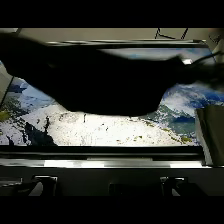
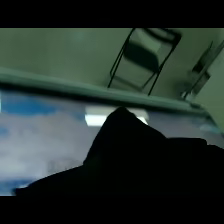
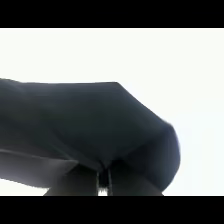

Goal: Fold the clothes and pants, and hang the long-sleeved shirts on hangers.

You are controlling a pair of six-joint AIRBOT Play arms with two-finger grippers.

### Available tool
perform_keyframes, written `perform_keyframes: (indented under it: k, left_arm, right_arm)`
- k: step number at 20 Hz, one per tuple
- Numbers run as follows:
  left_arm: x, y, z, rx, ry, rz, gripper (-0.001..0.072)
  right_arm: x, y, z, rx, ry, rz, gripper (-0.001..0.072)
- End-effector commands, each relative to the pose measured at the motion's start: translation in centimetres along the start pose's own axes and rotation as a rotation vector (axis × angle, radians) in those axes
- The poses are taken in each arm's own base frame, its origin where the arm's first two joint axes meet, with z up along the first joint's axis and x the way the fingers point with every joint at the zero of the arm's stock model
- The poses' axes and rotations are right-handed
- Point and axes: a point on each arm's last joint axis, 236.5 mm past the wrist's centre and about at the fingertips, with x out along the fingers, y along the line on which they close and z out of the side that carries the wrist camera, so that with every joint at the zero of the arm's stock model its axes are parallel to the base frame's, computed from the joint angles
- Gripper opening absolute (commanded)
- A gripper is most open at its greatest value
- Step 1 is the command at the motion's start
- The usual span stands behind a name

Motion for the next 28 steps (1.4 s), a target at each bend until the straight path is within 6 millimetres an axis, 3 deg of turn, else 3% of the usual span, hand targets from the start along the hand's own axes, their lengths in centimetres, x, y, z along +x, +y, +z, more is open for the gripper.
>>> perform_keyframes:
  k: [1,3,6,8,10,12,14,16,18,20,21,23,25,28]
  left_arm:
    - [-10.2,-9.4,11.2,0.166,-0.357,-0.097,0.0019]
    - [-13.5,-11.7,12.7,0.197,-0.444,-0.116,0.0018]
    - [-16.1,-12.8,14.2,0.177,-0.534,-0.128,0.0018]
    - [-14.7,-11.6,13.1,0.200,-0.473,-0.085,0.0019]
    - [-11.5,-9.4,10.4,0.177,-0.333,-0.055,0.0019]
    - [-7.1,-6.1,6.8,0.115,-0.178,-0.031,0.0019]
    - [-1.7,-1.3,2.0,0.020,-0.022,0.011,0.0019]
    - [4.1,4.0,-5.0,-0.091,0.143,0.056,0.0020]
    - [9.8,8.5,-12.8,-0.141,0.273,0.097,0.0020]
    - [14.7,11.7,-20.1,-0.177,0.370,0.137,0.0020]
    - [16.8,12.9,-23.6,-0.200,0.424,0.153,0.0021]
    - [19.2,14.5,-29.9,-0.244,0.532,0.175,0.0022]
    - [19.6,14.9,-35.4,-0.300,0.660,0.182,0.0023]
    - [18.5,14.3,-39.9,-0.395,0.807,0.186,0.0063]
  right_arm:
    - [-13.6,-1.2,9.3,-0.015,-0.375,-0.066,0.0041]
    - [-18.2,-1.1,9.8,-0.014,-0.469,-0.064,0.0041]
    - [-21.9,-1.1,9.1,0.017,-0.523,-0.054,0.0041]
    - [-22.6,-1.2,8.0,0.020,-0.498,-0.059,0.0041]
    - [-21.1,-1.9,5.9,0.021,-0.387,-0.090,0.0041]
    - [-17.7,-2.4,2.9,0.024,-0.203,-0.112,0.0041]
    - [-11.9,-3.0,-0.4,-0.018,0.012,-0.137,0.0041]
    - [-4.3,-4.1,-3.9,-0.068,0.187,-0.172,0.0041]
    - [4.5,-5.4,-7.0,-0.124,0.253,-0.210,0.0041]
    - [12.8,-5.7,-10.1,-0.106,0.255,-0.216,0.0041]
    - [15.8,-5.4,-11.5,-0.024,0.262,-0.208,0.0041]
    - [20.6,-4.5,-14.9,0.219,0.314,-0.202,0.0042]
    - [23.6,-4.0,-18.5,0.421,0.385,-0.230,0.0042]
    - [25.7,-3.6,-22.1,0.487,0.473,-0.246,0.0045]
